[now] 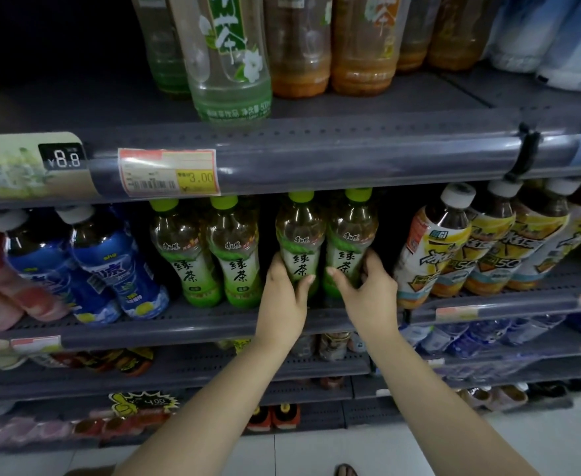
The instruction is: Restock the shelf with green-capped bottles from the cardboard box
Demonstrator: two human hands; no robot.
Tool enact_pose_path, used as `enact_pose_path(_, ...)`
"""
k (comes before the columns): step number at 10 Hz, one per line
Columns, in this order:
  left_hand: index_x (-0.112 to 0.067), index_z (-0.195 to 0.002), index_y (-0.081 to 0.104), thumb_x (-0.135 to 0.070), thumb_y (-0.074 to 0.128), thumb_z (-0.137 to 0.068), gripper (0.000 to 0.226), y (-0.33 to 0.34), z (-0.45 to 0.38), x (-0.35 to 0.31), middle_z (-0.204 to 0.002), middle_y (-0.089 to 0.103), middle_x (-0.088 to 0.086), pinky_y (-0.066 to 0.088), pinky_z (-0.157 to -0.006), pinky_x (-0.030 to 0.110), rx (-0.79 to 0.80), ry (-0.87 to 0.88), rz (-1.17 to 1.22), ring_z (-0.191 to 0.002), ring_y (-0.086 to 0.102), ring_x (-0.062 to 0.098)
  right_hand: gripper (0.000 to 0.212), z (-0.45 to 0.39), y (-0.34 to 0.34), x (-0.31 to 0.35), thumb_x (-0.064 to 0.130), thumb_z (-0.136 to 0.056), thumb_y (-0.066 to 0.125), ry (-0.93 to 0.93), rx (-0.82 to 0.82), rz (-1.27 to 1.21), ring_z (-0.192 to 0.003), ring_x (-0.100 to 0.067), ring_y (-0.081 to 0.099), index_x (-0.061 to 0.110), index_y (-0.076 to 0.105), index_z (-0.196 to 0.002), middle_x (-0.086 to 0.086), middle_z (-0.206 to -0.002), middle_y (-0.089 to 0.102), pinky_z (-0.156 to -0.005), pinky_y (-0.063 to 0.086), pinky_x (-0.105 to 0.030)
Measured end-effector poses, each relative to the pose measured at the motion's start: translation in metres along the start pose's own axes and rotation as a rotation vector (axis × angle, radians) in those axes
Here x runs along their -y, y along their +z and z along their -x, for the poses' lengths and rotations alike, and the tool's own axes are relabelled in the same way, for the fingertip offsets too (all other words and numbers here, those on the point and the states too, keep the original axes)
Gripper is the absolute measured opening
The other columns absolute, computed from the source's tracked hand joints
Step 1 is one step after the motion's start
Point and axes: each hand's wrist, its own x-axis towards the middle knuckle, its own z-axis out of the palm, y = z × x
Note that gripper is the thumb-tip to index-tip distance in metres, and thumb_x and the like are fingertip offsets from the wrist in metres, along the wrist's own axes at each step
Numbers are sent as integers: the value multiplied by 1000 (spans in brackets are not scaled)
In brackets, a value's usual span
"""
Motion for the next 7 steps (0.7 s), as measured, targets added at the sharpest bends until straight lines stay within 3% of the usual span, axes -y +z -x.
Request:
enact_pose_path(2,-11,-143,32,-21,58,-93,58,-6,5,-4,-138,50,5,29,-99,10,26,16,2,-129,45,14,46,1,-5,1,30,-80,76,-39,37,13,-98,-18,64,6,56,-114,-5,-103,69,-79,44,-18)
enact_pose_path(3,-12,-150,21,-28,56,-93,69,-12,16,-3,-153,35,5,24,-112,21,30,22,-12,-141,31,15,59,9,-12,-1,32,-80,75,-42,78,11,-112,-20,60,5,52,-127,-7,-119,66,-93,48,-27)
enact_pose_path(4,-15,-152,17,-35,54,-93,72,-15,30,2,-157,26,2,18,-106,13,33,-1,-20,-143,24,11,73,22,-19,-6,36,-79,73,-12,88,-10,-126,-20,51,5,45,-139,-8,-135,56,-104,43,-31)
enact_pose_path(5,-17,-149,24,-33,54,-94,65,-20,38,6,-155,31,-1,15,-100,0,46,14,-28,-139,27,4,71,31,-23,-5,34,-81,69,13,109,-59,-127,-14,47,7,42,-141,5,-130,51,-104,37,-24)
enact_pose_path(6,-21,-148,27,-32,54,-94,61,-24,39,12,-153,32,-5,17,-100,2,15,36,-25,-132,24,-6,65,26,-23,-5,23,-84,71,-3,121,-81,-123,-10,45,5,43,-140,3,-127,51,-103,36,-25)
enact_pose_path(7,-21,-146,31,-32,53,-95,57,-30,41,12,-151,36,-5,24,-104,10,15,13,15,-136,31,3,61,23,-23,1,21,-84,71,-9,115,-40,-117,-9,45,3,45,-137,4,-122,51,-101,38,-27)
